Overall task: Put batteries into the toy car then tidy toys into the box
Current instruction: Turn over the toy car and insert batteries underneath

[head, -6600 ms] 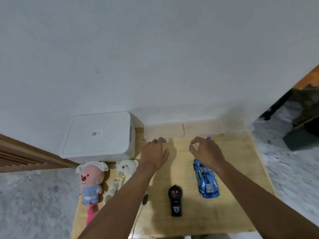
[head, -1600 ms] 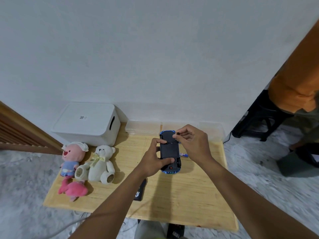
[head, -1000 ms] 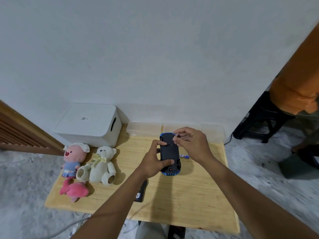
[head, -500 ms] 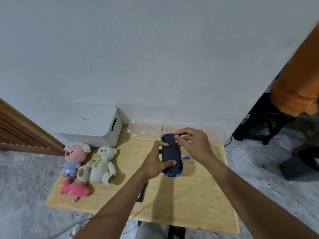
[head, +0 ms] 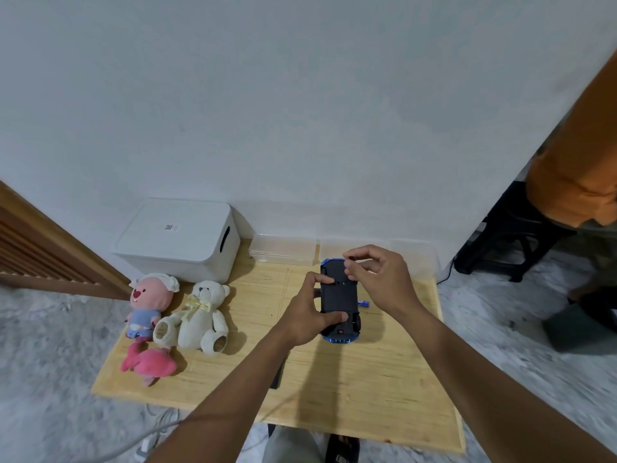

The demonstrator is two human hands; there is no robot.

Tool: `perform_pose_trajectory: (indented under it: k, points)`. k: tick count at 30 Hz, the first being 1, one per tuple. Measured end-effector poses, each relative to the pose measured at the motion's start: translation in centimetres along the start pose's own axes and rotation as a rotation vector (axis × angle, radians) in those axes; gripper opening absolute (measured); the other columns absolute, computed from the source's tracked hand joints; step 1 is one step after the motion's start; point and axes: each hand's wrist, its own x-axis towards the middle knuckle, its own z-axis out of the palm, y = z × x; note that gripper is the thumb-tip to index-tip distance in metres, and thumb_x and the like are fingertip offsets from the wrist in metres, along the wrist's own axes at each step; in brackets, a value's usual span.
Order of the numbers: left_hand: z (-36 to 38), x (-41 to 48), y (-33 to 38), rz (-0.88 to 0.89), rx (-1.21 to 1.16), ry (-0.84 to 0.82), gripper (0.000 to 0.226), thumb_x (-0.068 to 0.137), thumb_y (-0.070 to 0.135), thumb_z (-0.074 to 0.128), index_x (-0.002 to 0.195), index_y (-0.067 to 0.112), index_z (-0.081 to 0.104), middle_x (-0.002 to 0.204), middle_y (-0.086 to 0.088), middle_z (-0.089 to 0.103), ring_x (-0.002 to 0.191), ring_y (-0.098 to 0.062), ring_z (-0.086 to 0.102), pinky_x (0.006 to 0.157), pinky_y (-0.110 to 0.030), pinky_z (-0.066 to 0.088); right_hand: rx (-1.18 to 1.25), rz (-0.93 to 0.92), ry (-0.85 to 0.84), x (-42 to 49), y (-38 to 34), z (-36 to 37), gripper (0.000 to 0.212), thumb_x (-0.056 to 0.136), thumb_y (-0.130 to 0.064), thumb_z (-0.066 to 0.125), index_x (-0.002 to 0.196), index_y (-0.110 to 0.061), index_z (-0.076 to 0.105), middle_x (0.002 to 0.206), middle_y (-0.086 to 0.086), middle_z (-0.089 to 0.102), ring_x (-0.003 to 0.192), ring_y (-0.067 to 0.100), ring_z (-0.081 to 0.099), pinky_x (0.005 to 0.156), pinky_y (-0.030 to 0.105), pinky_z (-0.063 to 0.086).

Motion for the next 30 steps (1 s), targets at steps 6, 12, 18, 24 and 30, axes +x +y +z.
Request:
perform_pose_trajectory:
  k: [6, 12, 18, 24, 30]
  points:
    - [-0.19, -0.1, -0.11, -0.007, -0.015, -0.024, 0.062, 0.08, 0.014, 0.088, 0.121, 0.032, 0.044, 0.126, -0.007, 0.059, 0.118, -0.024, 0.063, 0.083, -0.049, 0.064, 0.035, 0.026, 0.011, -0.13, -0.22, 0.1, 0.009, 0.088, -0.021, 0.079, 0.09, -0.029, 0.08, 0.098, -0.01, 0.076, 0.078, 0.013, 0.075, 0.072, 0.037, 0.065]
    - [-0.28, -0.24, -0.23, -0.016, -0.032, -0.031, 0.064, 0.08, 0.014, 0.088, 0.123, 0.029, 0.044, 0.125, -0.009, 0.059, 0.117, -0.028, 0.064, 0.084, -0.052, 0.064, 0.033, 0.027, -0.014, -0.21, -0.4, 0.34, 0.007, 0.085, -0.024, 0.082, 0.088, -0.03, 0.08, 0.093, -0.011, 0.076, 0.074, 0.013, 0.075, 0.068, 0.023, 0.06]
    - [-0.55, -0.61, -0.28, -0.014, -0.05, -0.034, 0.063, 0.081, 0.011, 0.088, 0.123, 0.03, 0.045, 0.122, -0.009, 0.061, 0.114, -0.026, 0.066, 0.082, -0.047, 0.065, 0.12, 0.066, -0.018, 0.01, -0.05, 0.38, 0.014, 0.085, -0.017, 0.082, 0.096, -0.024, 0.078, 0.09, -0.002, 0.075, 0.077, 0.021, 0.076, 0.073, 0.034, 0.064]
    - [-0.49, -0.87, -0.11, 0.027, -0.039, -0.029, 0.062, 0.082, 0.015, 0.087, 0.127, 0.038, 0.052, 0.126, -0.005, 0.067, 0.117, -0.019, 0.066, 0.084, -0.048, 0.064, 0.159, 0.083, -0.005, 0.08, -0.04, 0.58, 0.012, 0.081, -0.015, 0.085, 0.084, -0.019, 0.075, 0.086, 0.003, 0.076, 0.076, 0.021, 0.076, 0.068, 0.027, 0.061]
    - [-0.46, -0.9, -0.03, 0.022, -0.037, -0.004, 0.058, 0.082, 0.013, 0.086, 0.121, 0.039, 0.053, 0.124, -0.005, 0.067, 0.113, -0.024, 0.068, 0.082, -0.045, 0.065, 0.158, 0.083, 0.002, -0.04, -0.03, 0.44, 0.01, 0.084, -0.014, 0.082, 0.084, -0.02, 0.075, 0.088, 0.004, 0.075, 0.076, 0.023, 0.077, 0.071, 0.034, 0.064]
